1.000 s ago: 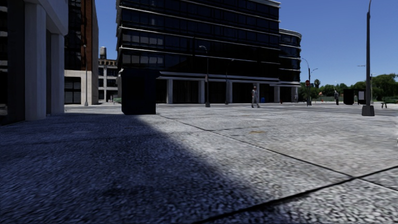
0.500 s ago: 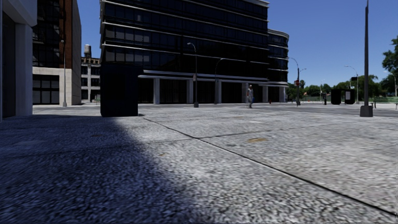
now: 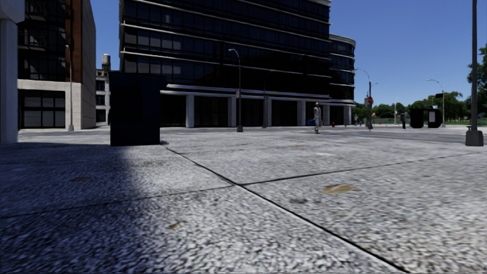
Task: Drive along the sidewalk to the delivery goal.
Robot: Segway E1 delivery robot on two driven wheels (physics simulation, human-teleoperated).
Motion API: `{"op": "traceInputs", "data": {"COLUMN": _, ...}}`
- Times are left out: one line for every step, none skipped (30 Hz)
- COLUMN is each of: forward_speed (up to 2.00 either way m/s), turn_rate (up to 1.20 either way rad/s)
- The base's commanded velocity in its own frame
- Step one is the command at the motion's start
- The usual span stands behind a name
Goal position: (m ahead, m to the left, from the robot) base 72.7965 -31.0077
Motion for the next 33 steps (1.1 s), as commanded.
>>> {"op": "traceInputs", "data": {"forward_speed": 2.0, "turn_rate": 0.0}}
{"op": "traceInputs", "data": {"forward_speed": 2.0, "turn_rate": 0.0}}
{"op": "traceInputs", "data": {"forward_speed": 2.0, "turn_rate": 0.0}}
{"op": "traceInputs", "data": {"forward_speed": 2.0, "turn_rate": 0.0}}
{"op": "traceInputs", "data": {"forward_speed": 2.0, "turn_rate": 0.0}}
{"op": "traceInputs", "data": {"forward_speed": 2.0, "turn_rate": 0.0}}
{"op": "traceInputs", "data": {"forward_speed": 2.0, "turn_rate": 0.0}}
{"op": "traceInputs", "data": {"forward_speed": 2.0, "turn_rate": 0.0}}
{"op": "traceInputs", "data": {"forward_speed": 2.0, "turn_rate": 0.0}}
{"op": "traceInputs", "data": {"forward_speed": 2.0, "turn_rate": 0.0}}
{"op": "traceInputs", "data": {"forward_speed": 2.0, "turn_rate": 0.0}}
{"op": "traceInputs", "data": {"forward_speed": 2.0, "turn_rate": 0.0}}
{"op": "traceInputs", "data": {"forward_speed": 2.0, "turn_rate": 0.0}}
{"op": "traceInputs", "data": {"forward_speed": 2.0, "turn_rate": 0.0}}
{"op": "traceInputs", "data": {"forward_speed": 2.0, "turn_rate": 0.0}}
{"op": "traceInputs", "data": {"forward_speed": 2.0, "turn_rate": 0.0}}
{"op": "traceInputs", "data": {"forward_speed": 2.0, "turn_rate": 0.0}}
{"op": "traceInputs", "data": {"forward_speed": 2.0, "turn_rate": 0.0}}
{"op": "traceInputs", "data": {"forward_speed": 2.0, "turn_rate": 0.0}}
{"op": "traceInputs", "data": {"forward_speed": 2.0, "turn_rate": 0.0}}
{"op": "traceInputs", "data": {"forward_speed": 2.0, "turn_rate": 0.0}}
{"op": "traceInputs", "data": {"forward_speed": 2.0, "turn_rate": 0.0}}
{"op": "traceInputs", "data": {"forward_speed": 2.0, "turn_rate": 0.0}}
{"op": "traceInputs", "data": {"forward_speed": 2.0, "turn_rate": 0.0}}
{"op": "traceInputs", "data": {"forward_speed": 2.0, "turn_rate": 0.0}}
{"op": "traceInputs", "data": {"forward_speed": 2.0, "turn_rate": 0.0}}
{"op": "traceInputs", "data": {"forward_speed": 2.0, "turn_rate": 0.0}}
{"op": "traceInputs", "data": {"forward_speed": 2.0, "turn_rate": 0.0}}
{"op": "traceInputs", "data": {"forward_speed": 2.0, "turn_rate": 0.0}}
{"op": "traceInputs", "data": {"forward_speed": 2.0, "turn_rate": 0.0}}
{"op": "traceInputs", "data": {"forward_speed": 2.0, "turn_rate": 0.0}}
{"op": "traceInputs", "data": {"forward_speed": 2.0, "turn_rate": 0.0}}
{"op": "traceInputs", "data": {"forward_speed": 2.0, "turn_rate": 0.0}}
